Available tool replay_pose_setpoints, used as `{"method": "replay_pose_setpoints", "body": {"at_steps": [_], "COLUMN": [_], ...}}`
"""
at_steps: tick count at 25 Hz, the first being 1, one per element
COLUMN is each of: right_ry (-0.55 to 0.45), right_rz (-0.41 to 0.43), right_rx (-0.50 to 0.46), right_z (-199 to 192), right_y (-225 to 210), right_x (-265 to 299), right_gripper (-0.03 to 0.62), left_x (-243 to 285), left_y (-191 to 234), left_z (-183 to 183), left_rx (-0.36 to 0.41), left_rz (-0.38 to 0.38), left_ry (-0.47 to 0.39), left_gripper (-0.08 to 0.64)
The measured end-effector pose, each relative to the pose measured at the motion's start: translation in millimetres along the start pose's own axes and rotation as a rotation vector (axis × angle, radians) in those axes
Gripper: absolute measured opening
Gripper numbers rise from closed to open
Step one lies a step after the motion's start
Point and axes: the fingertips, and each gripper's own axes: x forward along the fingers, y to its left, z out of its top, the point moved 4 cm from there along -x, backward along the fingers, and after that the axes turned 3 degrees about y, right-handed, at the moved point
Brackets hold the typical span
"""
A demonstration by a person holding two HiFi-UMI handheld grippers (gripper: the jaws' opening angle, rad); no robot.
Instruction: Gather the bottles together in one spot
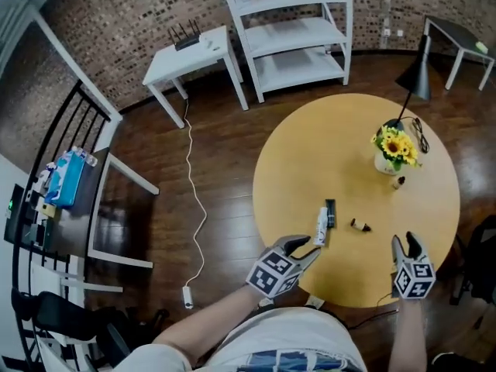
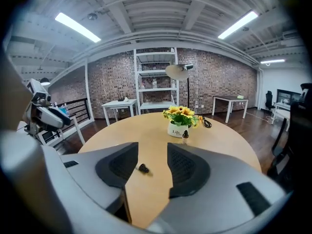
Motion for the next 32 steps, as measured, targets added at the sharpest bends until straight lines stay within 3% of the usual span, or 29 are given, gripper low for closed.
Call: {"method": "replay_pose_setpoints", "body": {"at_steps": [12, 18, 25, 32], "right_ry": [0.003, 0.02, 0.047, 0.08], "right_rz": [-0.113, -0.145, -0.147, -0.126], "right_rx": [0.058, 0.085, 0.093, 0.062], "right_z": [-33, -59, -80, -83], "right_y": [148, 197, 227, 217], "right_x": [-118, -150, -155, -133], "right_gripper": [0.213, 0.213, 0.213, 0.213], "left_x": [-63, -102, -122, -123], "left_y": [5, 4, 0, 1], "left_z": [-37, -60, -85, -91], "left_rx": [-0.008, 0.018, 0.006, 0.018], "left_rz": [-0.135, -0.136, -0.187, -0.214], "left_ry": [-0.01, 0.022, 0.034, 0.035], "left_gripper": [0.158, 0.157, 0.161, 0.172]}}
